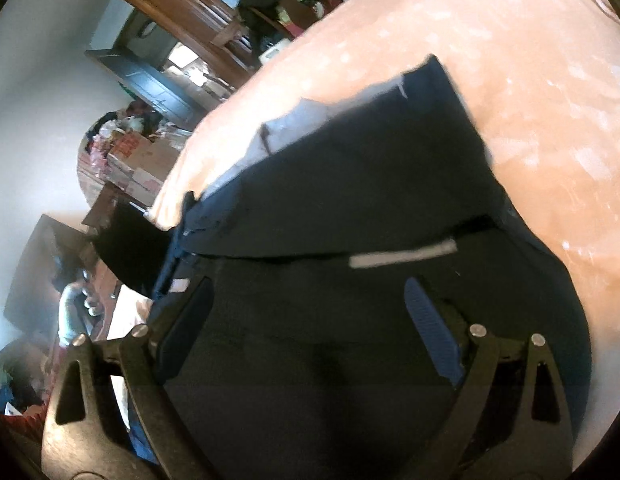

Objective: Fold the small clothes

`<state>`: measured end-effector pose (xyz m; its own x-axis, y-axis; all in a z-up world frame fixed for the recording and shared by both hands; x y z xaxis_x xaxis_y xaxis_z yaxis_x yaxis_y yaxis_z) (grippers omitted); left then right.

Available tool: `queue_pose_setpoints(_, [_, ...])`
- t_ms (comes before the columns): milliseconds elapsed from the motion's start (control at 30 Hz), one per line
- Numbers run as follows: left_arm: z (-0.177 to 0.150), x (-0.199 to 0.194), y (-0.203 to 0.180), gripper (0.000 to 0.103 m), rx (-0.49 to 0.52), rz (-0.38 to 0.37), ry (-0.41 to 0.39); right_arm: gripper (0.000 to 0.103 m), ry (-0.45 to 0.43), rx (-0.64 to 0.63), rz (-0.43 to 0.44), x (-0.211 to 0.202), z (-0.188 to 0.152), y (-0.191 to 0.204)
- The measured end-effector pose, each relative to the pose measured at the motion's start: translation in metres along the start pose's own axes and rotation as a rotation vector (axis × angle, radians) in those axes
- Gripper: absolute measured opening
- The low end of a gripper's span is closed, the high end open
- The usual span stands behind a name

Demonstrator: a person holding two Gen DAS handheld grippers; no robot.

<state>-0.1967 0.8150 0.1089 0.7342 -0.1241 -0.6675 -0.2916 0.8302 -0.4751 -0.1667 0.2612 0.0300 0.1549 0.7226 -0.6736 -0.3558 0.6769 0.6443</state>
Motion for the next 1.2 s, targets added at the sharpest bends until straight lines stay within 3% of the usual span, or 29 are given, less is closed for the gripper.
queue_pose_setpoints(33, [-0.006,0.002,-0.044,0.018,0.068,-0.073,-0.004,0.095,-0.003,-0.007,0.009,-0.001,0.001,0.004])
queue_pose_setpoints(67, [-0.018,0.007,-0.087,0.055,0.137,-0.152,0.002,0.095,-0.005,-0.013,0.02,-0.001,0.003,0.007])
queue_pose_setpoints(100, [-0.031,0.015,-0.118,0.084,0.184,-0.204,0.024,0.095,-0.004,-0.018,0.031,0.0,0.004,0.01])
queue_pose_setpoints(133, [-0.047,0.025,-0.14,0.087,0.213,-0.225,0.054,0.095,0.0,-0.023,0.042,0.0,0.005,0.013])
queue_pose_setpoints(200, [-0.083,0.043,-0.162,0.08,0.241,-0.262,0.136,0.095,0.007,-0.03,0.056,0.001,0.006,0.015])
queue_pose_setpoints(267, [-0.117,0.057,-0.156,0.08,0.23,-0.251,0.194,0.095,0.02,-0.039,0.071,0.004,0.008,0.017])
queue_pose_setpoints(367, [-0.15,0.066,-0.107,0.08,0.105,-0.214,0.236,0.095,0.047,-0.054,0.096,0.018,0.021,0.022])
queue_pose_setpoints(433, [-0.166,0.071,-0.069,0.079,0.032,-0.135,0.254,0.095,0.078,-0.054,0.156,0.033,0.032,0.028])
queue_pose_setpoints(467, [-0.176,0.072,-0.046,0.072,-0.022,-0.115,0.261,0.095,0.105,-0.047,0.197,0.045,0.042,0.032])
queue_pose_setpoints(500, [-0.184,0.07,-0.03,0.064,-0.082,-0.158,0.248,0.095,0.122,-0.041,0.202,0.056,0.05,0.033])
queue_pose_setpoints(533, [-0.191,0.064,-0.02,0.063,-0.131,-0.21,0.221,0.094,0.135,-0.037,0.204,0.063,0.055,0.034])
queue_pose_setpoints(600, [-0.19,0.063,-0.014,0.062,-0.177,-0.245,0.201,0.09,0.192,-0.01,0.211,0.09,0.069,0.033])
queue_pose_setpoints(733, [-0.198,0.067,-0.021,0.063,-0.133,-0.212,0.2,0.085,0.305,0.059,0.262,0.137,0.083,0.036])
queue_pose_setpoints(967, [-0.193,0.066,-0.02,0.062,-0.151,-0.261,0.185,0.079,0.399,0.068,0.289,0.164,0.089,0.058])
queue_pose_setpoints(1067, [-0.195,0.062,-0.02,0.062,-0.154,-0.27,0.183,0.068,0.422,0.054,0.292,0.178,0.089,0.067])
queue_pose_setpoints(1100, [-0.195,0.063,-0.02,0.062,-0.155,-0.271,0.182,0.06,0.425,0.053,0.294,0.182,0.09,0.068])
queue_pose_setpoints(1200, [-0.197,0.062,-0.02,0.062,-0.154,-0.27,0.181,0.012,0.413,0.054,0.27,0.185,0.091,0.066])
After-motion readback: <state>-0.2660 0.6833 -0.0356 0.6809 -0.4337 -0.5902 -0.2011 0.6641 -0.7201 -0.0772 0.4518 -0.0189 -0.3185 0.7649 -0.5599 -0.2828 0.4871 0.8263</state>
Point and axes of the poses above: each gripper's, at about its wrist camera, not at the fingertips, and x roughly the way its jaws point, y to its left, z to its top, the point moved 7 cm from there along x, roughly the way its jaws point, and after that the axes turned 14 degrees about y, right-handed, at the moved point
